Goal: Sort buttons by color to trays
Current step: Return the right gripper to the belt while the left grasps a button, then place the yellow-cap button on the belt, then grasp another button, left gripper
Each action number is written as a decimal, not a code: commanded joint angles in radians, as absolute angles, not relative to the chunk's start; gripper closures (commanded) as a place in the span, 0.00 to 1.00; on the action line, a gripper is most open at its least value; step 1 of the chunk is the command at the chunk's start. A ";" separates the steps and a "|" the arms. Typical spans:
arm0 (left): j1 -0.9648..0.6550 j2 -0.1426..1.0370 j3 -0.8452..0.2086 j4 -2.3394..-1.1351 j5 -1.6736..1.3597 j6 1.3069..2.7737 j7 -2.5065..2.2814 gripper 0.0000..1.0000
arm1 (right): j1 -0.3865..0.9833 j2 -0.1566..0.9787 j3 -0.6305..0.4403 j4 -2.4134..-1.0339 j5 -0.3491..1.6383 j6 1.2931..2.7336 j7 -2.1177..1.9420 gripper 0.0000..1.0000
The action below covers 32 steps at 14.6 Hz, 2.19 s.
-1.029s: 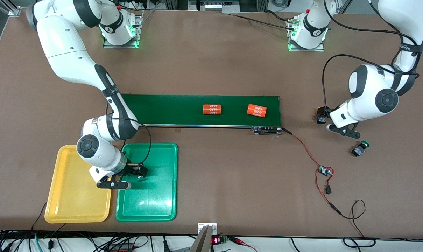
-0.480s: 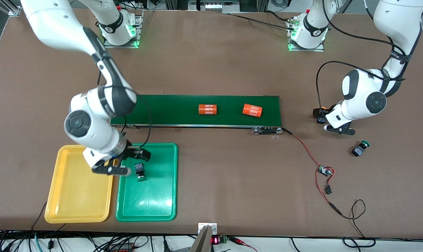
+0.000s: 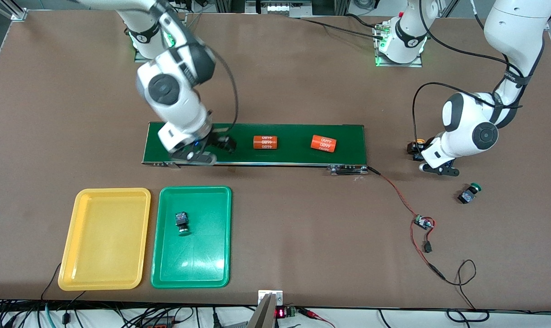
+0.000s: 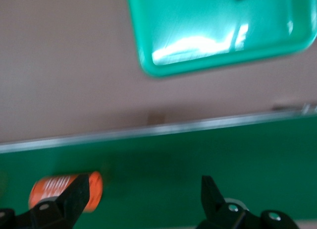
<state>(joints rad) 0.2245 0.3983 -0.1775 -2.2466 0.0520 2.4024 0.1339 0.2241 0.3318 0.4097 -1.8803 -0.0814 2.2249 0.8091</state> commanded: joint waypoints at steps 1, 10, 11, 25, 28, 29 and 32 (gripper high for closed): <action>0.210 0.318 -0.187 -2.241 0.032 2.359 0.141 1.00 | 0.305 0.333 0.405 -1.907 -0.123 2.226 0.925 0.00; 0.003 0.213 -0.242 -2.131 0.023 2.210 -0.053 1.00 | 0.313 0.380 0.405 -1.871 -0.156 2.312 0.960 0.00; -0.050 0.219 -0.242 -2.131 0.023 2.210 -0.114 1.00 | 0.313 0.380 0.405 -1.871 -0.158 2.312 0.957 0.00; -0.210 0.330 -0.267 -2.019 -0.023 2.280 -0.330 0.00 | 0.301 0.373 0.396 -1.868 -0.178 2.286 0.879 0.00; -0.126 0.235 -0.265 -2.031 -0.023 2.145 -0.327 0.00 | 0.301 0.373 0.391 -1.868 -0.178 2.286 0.879 0.00; -0.080 0.216 -0.265 -2.036 -0.023 2.091 -0.325 0.00 | 0.301 0.373 0.391 -1.868 -0.179 2.286 0.879 0.00; 0.007 0.207 -0.265 -2.046 -0.020 2.028 -0.229 0.00 | 0.301 0.373 0.391 -1.868 -0.187 2.286 0.881 0.00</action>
